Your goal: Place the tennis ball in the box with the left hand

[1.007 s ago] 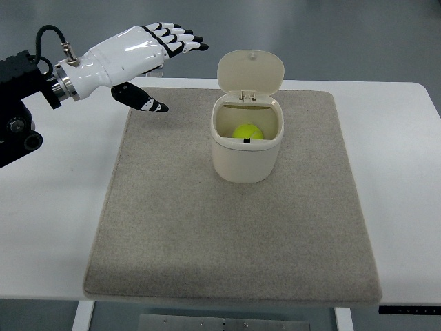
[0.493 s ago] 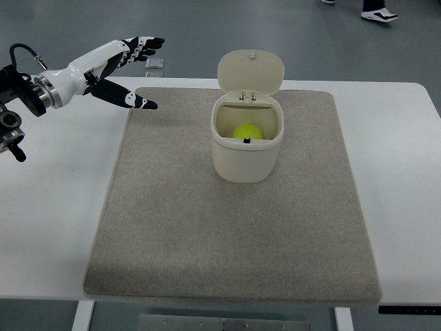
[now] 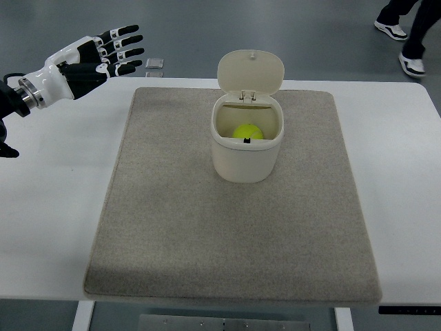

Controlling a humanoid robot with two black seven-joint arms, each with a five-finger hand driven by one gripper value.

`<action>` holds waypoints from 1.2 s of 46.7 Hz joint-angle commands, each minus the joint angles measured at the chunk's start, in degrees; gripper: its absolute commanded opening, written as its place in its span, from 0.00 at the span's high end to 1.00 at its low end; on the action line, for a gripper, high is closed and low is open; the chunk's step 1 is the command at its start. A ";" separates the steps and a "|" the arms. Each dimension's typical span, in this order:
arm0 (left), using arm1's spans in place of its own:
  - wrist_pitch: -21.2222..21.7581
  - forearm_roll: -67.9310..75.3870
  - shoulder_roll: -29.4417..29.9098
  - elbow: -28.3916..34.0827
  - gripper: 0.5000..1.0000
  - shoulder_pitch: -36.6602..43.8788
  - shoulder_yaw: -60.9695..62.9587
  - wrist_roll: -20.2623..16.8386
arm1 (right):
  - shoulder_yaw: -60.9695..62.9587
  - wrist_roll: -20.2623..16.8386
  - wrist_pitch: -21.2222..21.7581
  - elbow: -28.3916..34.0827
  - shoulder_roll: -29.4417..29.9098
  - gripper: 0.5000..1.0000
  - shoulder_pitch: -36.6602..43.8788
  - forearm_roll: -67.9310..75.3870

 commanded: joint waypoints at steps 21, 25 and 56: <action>-6.58 -24.84 -4.66 8.45 0.01 0.54 -1.08 15.78 | 0.00 0.00 0.00 0.00 0.00 0.20 0.00 0.00; -6.14 -27.48 -5.89 8.45 0.01 0.63 -1.08 18.33 | 0.00 0.00 0.00 0.00 0.00 0.20 0.00 0.00; -6.84 -27.22 -5.72 10.91 0.01 0.98 -1.25 18.68 | 0.00 0.00 0.00 0.00 0.00 0.20 0.00 0.00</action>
